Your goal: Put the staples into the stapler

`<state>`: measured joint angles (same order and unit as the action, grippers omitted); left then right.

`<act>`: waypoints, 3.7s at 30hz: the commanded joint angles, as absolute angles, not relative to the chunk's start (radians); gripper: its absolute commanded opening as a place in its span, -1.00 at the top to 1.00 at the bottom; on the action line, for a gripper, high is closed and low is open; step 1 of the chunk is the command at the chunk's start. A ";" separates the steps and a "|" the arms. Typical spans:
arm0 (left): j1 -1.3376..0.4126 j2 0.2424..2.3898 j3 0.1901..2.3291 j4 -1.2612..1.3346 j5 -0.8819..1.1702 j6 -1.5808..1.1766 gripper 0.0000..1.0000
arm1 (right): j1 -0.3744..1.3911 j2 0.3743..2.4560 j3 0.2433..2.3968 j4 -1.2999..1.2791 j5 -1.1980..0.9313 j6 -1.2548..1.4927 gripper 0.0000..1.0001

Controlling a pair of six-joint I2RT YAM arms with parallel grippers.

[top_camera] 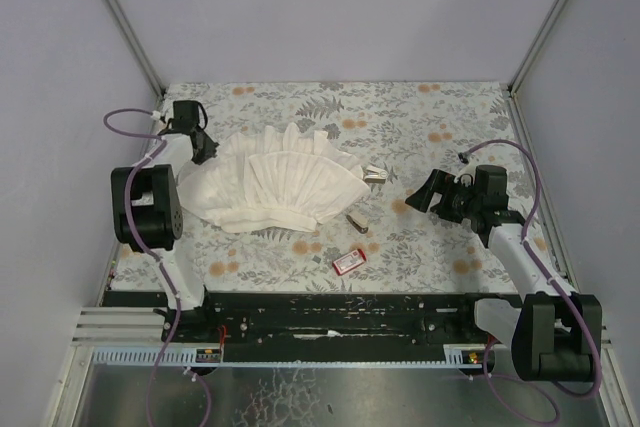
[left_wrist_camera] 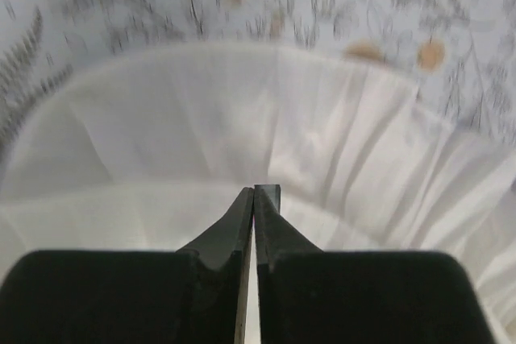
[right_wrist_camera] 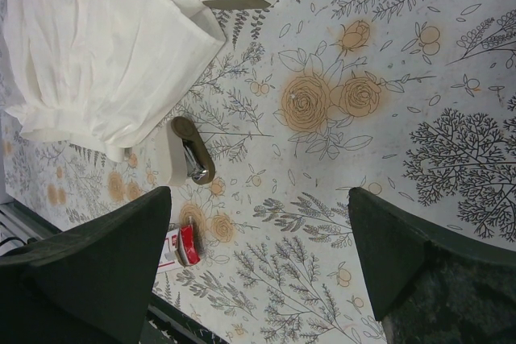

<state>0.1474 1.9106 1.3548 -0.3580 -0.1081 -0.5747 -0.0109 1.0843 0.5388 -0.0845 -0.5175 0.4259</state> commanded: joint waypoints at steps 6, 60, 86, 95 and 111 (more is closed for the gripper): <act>-0.105 1.586 0.982 -0.227 0.013 -0.651 1.00 | -0.003 1.114 0.545 -0.052 -0.572 0.423 -0.94; -0.975 1.441 0.929 -0.142 -0.091 -0.142 -0.41 | 0.348 1.277 0.696 -0.137 -0.195 0.498 -0.59; -0.919 1.852 1.244 -0.209 0.182 0.349 -0.44 | 0.084 0.908 0.647 -0.403 -0.359 0.510 -0.80; -0.905 1.921 1.255 -0.199 0.149 0.331 -0.31 | 0.084 0.829 0.643 -0.456 -0.390 0.507 -0.80; -0.958 1.883 1.206 -0.250 0.024 0.115 0.41 | 0.084 0.802 0.628 -0.460 -0.410 0.513 -0.80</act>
<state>-0.9298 1.9198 1.2503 -0.2276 0.0669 0.2077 0.0849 0.8177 0.6289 -0.4637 -0.3664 0.5087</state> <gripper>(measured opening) 0.237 0.898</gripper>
